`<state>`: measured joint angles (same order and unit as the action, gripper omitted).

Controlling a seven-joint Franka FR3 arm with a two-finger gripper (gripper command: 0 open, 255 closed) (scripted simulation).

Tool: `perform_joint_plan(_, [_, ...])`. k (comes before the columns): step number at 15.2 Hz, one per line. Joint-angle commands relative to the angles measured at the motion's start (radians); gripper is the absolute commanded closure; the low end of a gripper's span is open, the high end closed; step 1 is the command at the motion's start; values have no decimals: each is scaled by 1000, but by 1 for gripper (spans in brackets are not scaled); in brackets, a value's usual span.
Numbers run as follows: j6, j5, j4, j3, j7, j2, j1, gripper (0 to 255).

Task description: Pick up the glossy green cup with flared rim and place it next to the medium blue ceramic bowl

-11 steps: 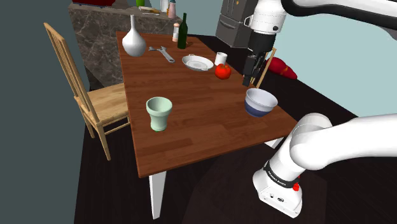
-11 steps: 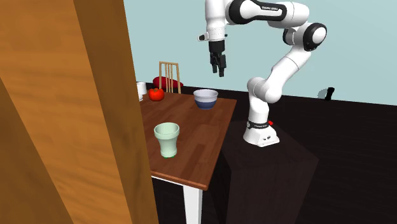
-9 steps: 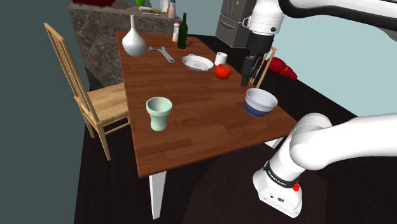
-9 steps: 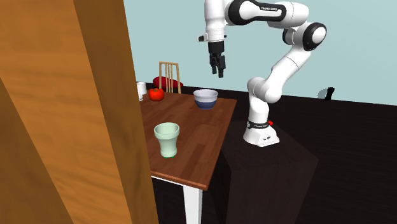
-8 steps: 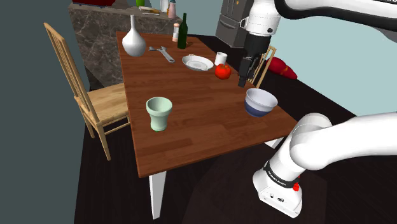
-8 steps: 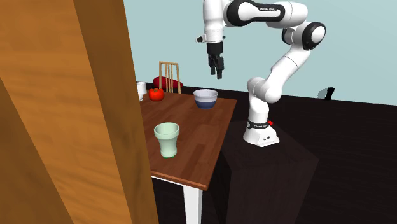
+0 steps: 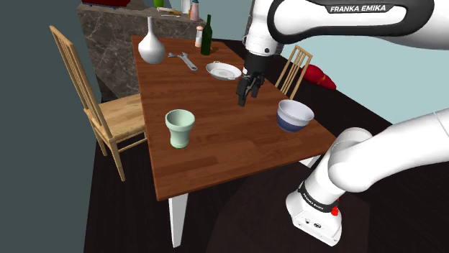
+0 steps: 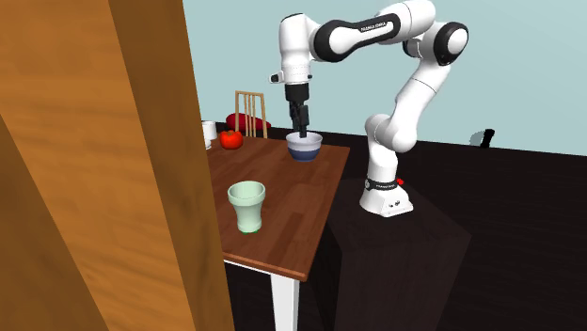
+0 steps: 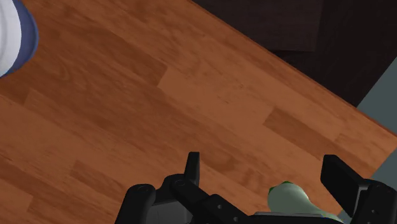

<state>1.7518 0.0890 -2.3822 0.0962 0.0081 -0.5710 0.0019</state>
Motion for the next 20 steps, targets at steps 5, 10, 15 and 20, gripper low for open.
perform_joint_plan(5, [185,36,43,32,38,188,10,0])
perform_joint_plan(10, [316,52,118,55,68,360,18,0])
perform_joint_plan(15, [419,55,227,73,99,539,27,0])
perform_joint_plan(20, [487,53,227,79,106,600,33,0])
